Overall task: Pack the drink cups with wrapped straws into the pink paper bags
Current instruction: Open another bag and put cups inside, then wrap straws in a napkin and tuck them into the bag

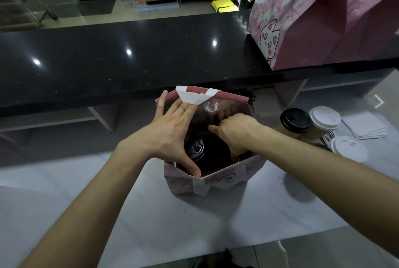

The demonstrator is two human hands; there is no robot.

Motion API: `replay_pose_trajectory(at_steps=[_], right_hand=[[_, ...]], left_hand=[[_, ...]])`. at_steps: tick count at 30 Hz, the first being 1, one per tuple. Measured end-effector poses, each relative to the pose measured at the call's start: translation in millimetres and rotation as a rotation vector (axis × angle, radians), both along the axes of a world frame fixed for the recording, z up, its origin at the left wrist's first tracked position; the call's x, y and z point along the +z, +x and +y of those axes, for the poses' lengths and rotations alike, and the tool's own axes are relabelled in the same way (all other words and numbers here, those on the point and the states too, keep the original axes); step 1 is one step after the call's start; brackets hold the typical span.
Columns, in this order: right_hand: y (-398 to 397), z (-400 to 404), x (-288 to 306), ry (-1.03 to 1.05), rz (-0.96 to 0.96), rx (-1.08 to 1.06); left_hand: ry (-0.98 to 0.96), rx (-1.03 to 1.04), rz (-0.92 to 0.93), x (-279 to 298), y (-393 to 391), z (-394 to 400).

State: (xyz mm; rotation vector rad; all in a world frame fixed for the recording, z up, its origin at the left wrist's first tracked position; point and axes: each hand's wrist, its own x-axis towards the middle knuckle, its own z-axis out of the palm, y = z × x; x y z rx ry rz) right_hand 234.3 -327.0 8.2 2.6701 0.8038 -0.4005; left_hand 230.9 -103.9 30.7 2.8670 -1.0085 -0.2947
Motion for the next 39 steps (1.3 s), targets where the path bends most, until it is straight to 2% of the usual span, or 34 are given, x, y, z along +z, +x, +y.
replay_pose_trajectory(at_steps=[4,7,10,12,14,18,23,26,29,33,39], right_hand=[[-7,-4,26,0.079,0.024,-0.059],[-19,-16,54,0.300,-0.012,-0.153],[-38,-42,78,0.546,-0.050,-0.271],[-53,-66,86,0.636,-0.124,-0.331],[-66,-94,87,0.649,-0.176,-0.391],[-81,-162,76,0.542,-0.216,-0.549],[-71,-274,40,0.460,-0.254,-0.715],[-52,-341,-1,0.442,-0.239,-0.767],[-37,-390,-53,0.458,-0.139,-0.855],[-22,-423,-118,0.539,0.034,-0.936],[-7,-422,-166,0.620,0.111,-0.952]], left_hand=[[0.013,0.021,0.005,14,-4,0],[0.032,0.054,-0.061,32,-7,-5],[0.027,0.095,-0.016,50,-12,-20],[0.039,0.070,-0.019,57,-18,-40],[0.043,0.041,-0.046,60,-23,-65],[0.046,0.001,-0.129,60,-26,-123],[0.037,0.025,-0.272,44,-20,-204],[0.043,0.071,-0.268,30,-13,-255],[0.039,0.146,-0.248,9,-10,-299],[0.037,0.230,-0.185,-19,-16,-339],[0.010,0.319,-0.091,-41,-23,-366]])
